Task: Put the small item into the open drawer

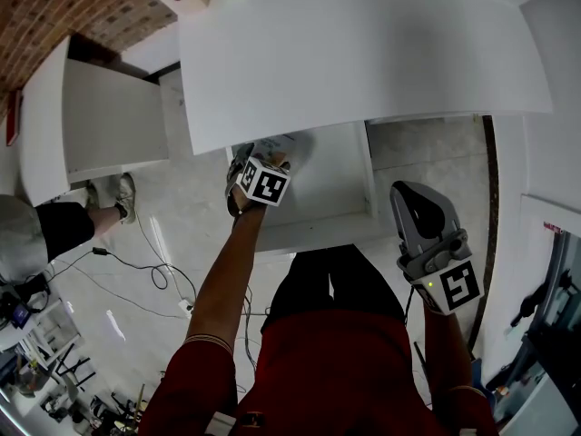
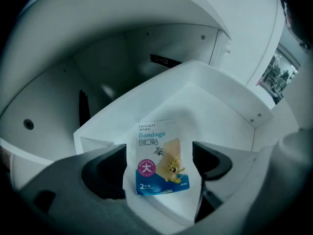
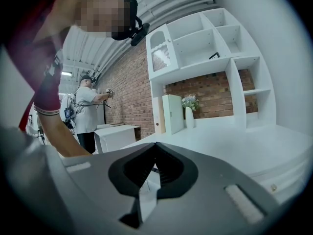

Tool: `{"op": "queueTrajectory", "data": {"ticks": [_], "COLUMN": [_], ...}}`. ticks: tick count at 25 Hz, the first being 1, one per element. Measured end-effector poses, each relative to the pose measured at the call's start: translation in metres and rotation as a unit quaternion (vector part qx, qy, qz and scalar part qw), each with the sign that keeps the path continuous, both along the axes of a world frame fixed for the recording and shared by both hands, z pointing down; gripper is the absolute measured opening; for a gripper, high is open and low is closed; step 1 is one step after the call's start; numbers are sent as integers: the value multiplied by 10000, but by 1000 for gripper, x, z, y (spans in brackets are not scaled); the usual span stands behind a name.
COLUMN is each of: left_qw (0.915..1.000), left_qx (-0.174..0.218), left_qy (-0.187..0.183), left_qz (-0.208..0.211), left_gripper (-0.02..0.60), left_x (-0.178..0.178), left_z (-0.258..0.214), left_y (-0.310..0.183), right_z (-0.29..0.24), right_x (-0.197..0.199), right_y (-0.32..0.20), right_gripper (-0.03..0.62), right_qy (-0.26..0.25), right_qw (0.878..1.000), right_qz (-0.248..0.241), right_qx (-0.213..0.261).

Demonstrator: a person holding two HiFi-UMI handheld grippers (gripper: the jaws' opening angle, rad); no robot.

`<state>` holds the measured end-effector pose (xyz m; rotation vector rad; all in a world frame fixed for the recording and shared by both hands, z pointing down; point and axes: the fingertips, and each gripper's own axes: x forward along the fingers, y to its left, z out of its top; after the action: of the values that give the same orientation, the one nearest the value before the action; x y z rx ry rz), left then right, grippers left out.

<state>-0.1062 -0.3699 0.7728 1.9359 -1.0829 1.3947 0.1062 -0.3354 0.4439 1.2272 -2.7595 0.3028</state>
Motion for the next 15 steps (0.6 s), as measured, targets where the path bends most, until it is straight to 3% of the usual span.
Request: {"op": "queueTrajectory", "data": {"ticks": [7,15], "left_qw": [9997,9945], "left_qx": [117,634], "left_qy": [210,830], "left_qz": [16,-10], "left_gripper": [412,352], "left_x": [3,19], "left_z": [-17,-77], "left_y": [1,15], "right_z": [2,-6], "right_x": [-18,-37], "right_y": [-3,-2], "right_gripper": [11,12], "right_qy": [-70,-173], "right_qw": [9998,9991], "right_qz": [-181,-375], "right_qx": [-13,83]}}
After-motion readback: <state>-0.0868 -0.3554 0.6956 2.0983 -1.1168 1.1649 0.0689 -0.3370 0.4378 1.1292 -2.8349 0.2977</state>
